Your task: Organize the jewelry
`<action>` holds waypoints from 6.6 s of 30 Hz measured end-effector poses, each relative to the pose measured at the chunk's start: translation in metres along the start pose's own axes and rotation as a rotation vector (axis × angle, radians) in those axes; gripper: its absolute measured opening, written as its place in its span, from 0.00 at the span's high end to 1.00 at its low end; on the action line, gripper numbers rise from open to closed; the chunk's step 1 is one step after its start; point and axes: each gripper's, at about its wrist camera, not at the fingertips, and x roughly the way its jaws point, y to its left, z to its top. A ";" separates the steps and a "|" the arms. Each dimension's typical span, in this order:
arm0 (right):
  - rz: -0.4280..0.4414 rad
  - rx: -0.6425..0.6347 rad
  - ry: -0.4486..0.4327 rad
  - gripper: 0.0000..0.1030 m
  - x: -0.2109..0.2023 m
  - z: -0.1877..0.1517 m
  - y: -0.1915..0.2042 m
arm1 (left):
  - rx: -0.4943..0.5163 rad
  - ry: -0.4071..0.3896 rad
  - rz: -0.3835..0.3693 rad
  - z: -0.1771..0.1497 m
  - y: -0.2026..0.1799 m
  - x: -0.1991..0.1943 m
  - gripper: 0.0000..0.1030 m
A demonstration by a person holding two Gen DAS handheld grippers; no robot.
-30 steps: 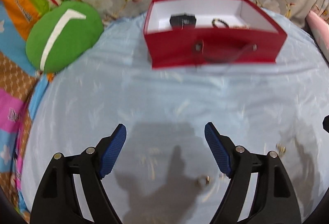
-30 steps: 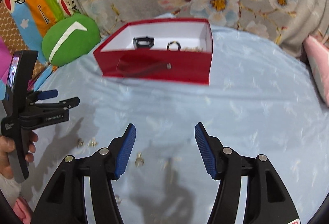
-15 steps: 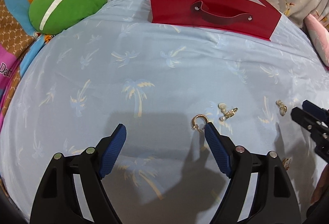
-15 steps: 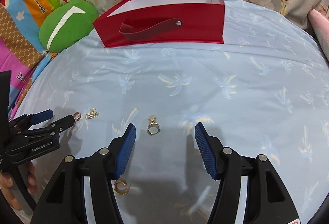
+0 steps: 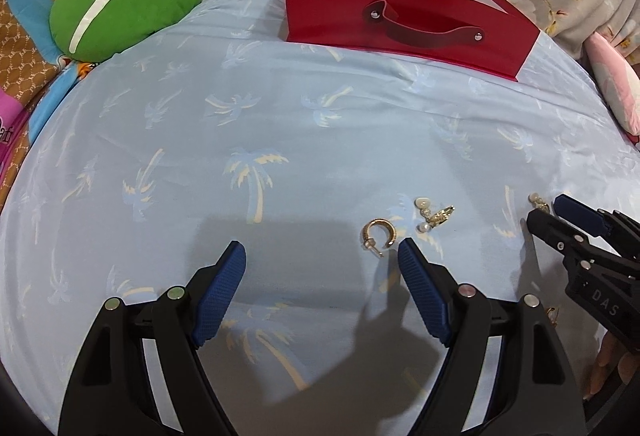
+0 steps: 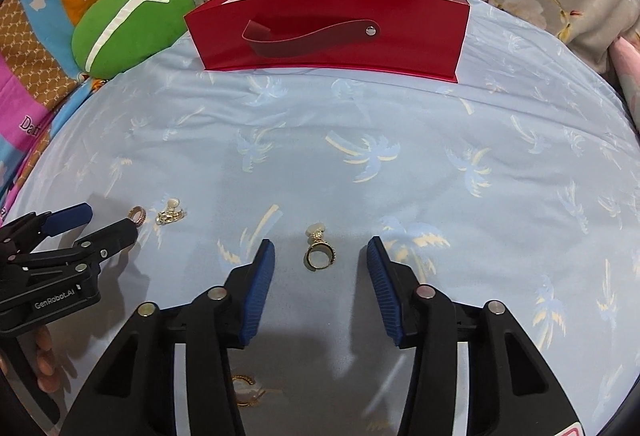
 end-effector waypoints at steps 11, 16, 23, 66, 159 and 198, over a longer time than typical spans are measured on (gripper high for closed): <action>-0.017 0.011 -0.010 0.87 -0.001 -0.001 -0.005 | 0.060 -0.020 -0.058 0.002 -0.028 -0.007 0.26; -0.016 0.038 -0.012 0.87 -0.004 -0.004 -0.012 | 0.085 -0.028 -0.074 0.008 -0.040 -0.005 0.27; -0.006 0.079 -0.007 0.87 -0.010 -0.008 -0.025 | 0.091 -0.008 -0.101 0.016 -0.048 0.008 0.50; 0.017 0.120 -0.016 0.87 -0.015 -0.008 -0.035 | 0.119 -0.024 -0.208 0.029 -0.062 0.012 0.89; 0.008 0.020 -0.104 0.78 0.128 0.331 -0.070 | 0.073 -0.137 -0.085 0.340 -0.074 0.143 0.74; -0.031 -0.074 -0.190 0.42 -0.066 0.062 -0.035 | 0.136 -0.129 0.106 0.117 -0.031 -0.020 0.35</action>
